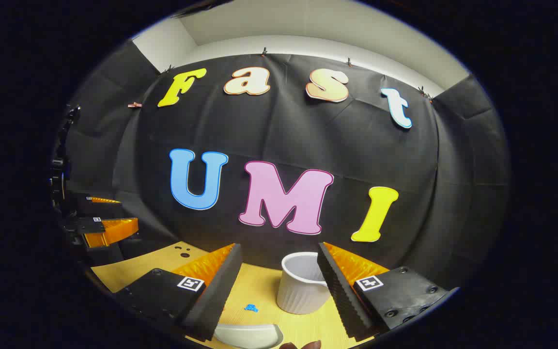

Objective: Pick up the small broom and dustpan from the desktop, sweep the trash into the dustpan with the broom, and then empty the trash into the garbage bin.

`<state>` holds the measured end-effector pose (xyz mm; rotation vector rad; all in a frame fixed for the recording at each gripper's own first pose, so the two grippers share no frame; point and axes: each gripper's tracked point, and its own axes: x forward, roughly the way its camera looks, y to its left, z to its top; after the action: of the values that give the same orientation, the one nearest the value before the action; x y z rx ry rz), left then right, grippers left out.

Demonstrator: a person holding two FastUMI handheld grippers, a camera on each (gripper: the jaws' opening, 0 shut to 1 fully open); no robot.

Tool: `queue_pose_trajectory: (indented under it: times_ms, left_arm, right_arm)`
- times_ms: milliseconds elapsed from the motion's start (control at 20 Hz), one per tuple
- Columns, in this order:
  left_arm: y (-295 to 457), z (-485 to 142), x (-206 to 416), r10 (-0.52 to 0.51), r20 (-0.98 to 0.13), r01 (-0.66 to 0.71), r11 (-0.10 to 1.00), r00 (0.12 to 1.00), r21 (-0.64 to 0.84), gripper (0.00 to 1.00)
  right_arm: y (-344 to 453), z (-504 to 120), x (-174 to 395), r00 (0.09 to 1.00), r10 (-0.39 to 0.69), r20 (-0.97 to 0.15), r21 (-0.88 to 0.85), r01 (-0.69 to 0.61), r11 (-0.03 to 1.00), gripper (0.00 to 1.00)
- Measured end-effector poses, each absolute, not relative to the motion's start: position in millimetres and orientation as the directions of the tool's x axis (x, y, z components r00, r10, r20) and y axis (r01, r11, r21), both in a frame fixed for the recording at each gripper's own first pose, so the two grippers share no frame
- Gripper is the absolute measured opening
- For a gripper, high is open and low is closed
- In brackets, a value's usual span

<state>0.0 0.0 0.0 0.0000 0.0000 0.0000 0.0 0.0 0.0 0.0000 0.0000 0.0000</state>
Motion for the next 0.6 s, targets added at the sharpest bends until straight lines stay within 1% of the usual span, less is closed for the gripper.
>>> queue_pose_trajectory:
  times_ms: [150, 600]
  left_arm:
    - [-9.9, 0.1, 4.0, -0.008, -0.007, 0.008, 1.0, 1.0, 0.013, 0.93]
    - [-20.6, -7.4, 4.1, -0.008, -0.029, 0.008, 1.0, 1.0, 0.017, 0.93]
  right_arm:
    - [0.1, -6.3, -0.2, 1.0, 0.016, -0.011, 0.001, -0.016, 1.0, 0.97]
    - [-0.3, -12.8, 4.9, 0.999, 0.045, -0.018, 0.01, -0.045, 0.999, 0.98]
